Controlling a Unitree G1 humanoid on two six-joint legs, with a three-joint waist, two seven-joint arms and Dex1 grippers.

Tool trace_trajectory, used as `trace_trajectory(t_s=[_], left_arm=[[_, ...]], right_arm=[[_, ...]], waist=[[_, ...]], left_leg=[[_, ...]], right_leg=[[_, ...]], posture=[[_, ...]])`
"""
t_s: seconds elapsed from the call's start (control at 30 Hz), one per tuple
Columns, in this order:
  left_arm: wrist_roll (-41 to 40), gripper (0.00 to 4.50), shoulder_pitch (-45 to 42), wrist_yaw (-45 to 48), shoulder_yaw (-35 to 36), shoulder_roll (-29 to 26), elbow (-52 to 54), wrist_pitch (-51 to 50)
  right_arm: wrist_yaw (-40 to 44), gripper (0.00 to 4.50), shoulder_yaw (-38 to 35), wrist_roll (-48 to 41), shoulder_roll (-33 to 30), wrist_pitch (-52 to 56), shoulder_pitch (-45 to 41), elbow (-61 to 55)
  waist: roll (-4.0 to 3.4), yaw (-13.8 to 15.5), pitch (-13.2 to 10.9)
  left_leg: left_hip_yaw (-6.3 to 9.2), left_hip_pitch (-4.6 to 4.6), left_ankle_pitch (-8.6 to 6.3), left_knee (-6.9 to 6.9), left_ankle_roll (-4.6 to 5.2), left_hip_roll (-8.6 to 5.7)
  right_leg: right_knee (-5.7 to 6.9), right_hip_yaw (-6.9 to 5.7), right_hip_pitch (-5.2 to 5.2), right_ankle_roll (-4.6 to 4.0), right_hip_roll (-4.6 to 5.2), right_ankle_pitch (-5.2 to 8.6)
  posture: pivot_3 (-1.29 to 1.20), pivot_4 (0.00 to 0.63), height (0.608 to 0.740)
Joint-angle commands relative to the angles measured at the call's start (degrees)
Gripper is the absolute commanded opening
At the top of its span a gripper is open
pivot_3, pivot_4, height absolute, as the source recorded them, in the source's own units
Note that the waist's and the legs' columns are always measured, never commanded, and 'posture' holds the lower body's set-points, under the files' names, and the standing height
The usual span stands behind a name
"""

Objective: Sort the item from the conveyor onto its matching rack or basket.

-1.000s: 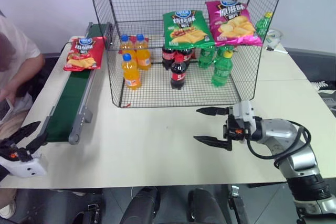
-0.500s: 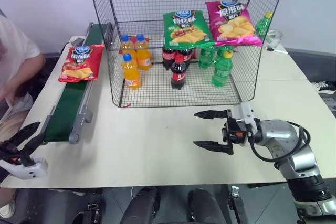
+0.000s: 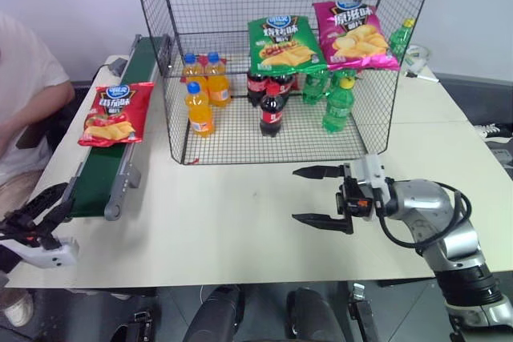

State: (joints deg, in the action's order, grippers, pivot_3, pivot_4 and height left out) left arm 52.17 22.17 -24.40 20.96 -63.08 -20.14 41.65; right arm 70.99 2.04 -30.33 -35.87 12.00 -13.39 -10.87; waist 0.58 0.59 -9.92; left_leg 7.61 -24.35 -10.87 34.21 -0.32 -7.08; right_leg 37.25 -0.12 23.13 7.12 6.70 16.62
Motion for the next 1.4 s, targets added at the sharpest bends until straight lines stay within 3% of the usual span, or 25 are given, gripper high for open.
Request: trace_trajectory(t_s=[0.03,0.63,1.4], left_arm=[[-1.63,2.57,0.1,-1.21,-0.16,-1.07,0.33,-0.78],[-7.56,2.57,2.34,2.5,-1.31,5.64,5.4,-7.36],[-9.14,2.57,1.81,2.68,-3.38,7.73,7.56,-9.25]], right_arm=[[-0.25,4.5,-0.33,-0.05,0.52,-0.89,-0.49,-0.15],[-1.12,4.5,-0.65,1.24,1.04,-1.96,-1.17,1.2],[-2.0,4.5,-2.24,1.57,0.12,-2.13,-2.03,2.4]], waist=[[0.0,0.02,0.0],[0.04,0.01,0.03],[0.07,-0.02,0.05]], left_leg=[[0.0,0.0,0.0,0.0,0.0,0.0],[0.0,0.08,0.02,0.02,-0.03,0.0],[-0.01,0.14,0.04,0.03,-0.04,0.0]], right_leg=[[0.01,0.0,0.0,0.0,0.0,0.0],[0.13,0.01,-0.03,-0.01,0.02,-0.01],[0.18,0.03,-0.05,-0.02,0.01,-0.01]], posture=[[0.0,0.15,0.74],[0.0,0.15,0.74],[0.0,0.15,0.74]])
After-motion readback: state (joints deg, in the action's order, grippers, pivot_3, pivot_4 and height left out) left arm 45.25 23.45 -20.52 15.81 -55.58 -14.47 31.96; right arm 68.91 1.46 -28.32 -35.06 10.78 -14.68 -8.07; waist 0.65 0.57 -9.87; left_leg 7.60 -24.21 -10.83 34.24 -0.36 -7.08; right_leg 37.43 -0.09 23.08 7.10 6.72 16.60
